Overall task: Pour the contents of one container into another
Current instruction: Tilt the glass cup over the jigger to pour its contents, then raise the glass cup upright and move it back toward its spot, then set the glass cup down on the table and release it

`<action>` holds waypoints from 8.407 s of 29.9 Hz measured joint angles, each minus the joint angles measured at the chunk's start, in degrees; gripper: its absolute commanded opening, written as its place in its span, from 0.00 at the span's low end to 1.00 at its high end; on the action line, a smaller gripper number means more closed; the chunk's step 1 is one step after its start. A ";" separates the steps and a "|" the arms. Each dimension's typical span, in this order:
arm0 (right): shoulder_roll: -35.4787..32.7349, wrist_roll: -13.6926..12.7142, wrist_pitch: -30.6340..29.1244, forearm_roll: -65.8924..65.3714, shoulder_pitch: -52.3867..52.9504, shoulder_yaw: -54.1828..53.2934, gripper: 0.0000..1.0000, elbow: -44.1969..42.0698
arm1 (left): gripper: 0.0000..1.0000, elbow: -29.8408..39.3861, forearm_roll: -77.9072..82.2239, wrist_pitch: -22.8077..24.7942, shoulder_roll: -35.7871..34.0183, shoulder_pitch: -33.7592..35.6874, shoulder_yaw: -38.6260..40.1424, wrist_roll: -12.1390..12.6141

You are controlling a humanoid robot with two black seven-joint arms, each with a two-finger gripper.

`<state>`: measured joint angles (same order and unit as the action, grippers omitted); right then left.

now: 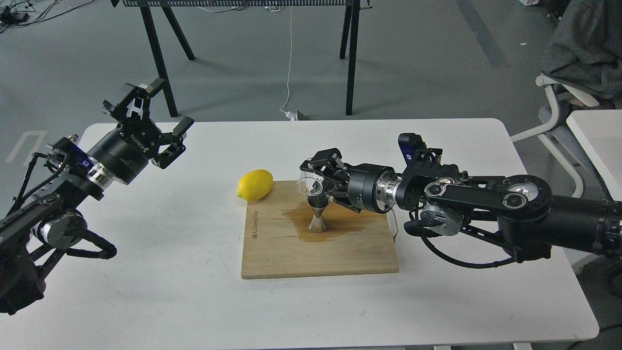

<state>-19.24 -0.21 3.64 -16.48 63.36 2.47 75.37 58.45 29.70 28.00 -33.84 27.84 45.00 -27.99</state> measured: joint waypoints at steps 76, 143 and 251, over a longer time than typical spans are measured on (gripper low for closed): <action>-1.56 0.47 -1.54 -12.43 2.39 4.73 0.38 -0.66 | 0.98 -0.09 0.00 0.00 0.00 -0.07 -0.01 -0.01; 1.56 2.89 -15.44 23.06 -58.59 -74.38 0.39 -0.90 | 0.98 -1.85 -1.93 0.00 1.39 -0.07 -0.03 0.00; -13.07 2.74 -31.66 32.93 -50.07 -71.74 0.99 -9.61 | 0.99 -17.82 -7.06 0.00 2.51 -0.69 0.07 -0.01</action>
<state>-32.31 2.53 -28.01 16.45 13.29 -69.27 65.76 40.62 22.64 28.00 -31.33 27.15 45.07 -28.00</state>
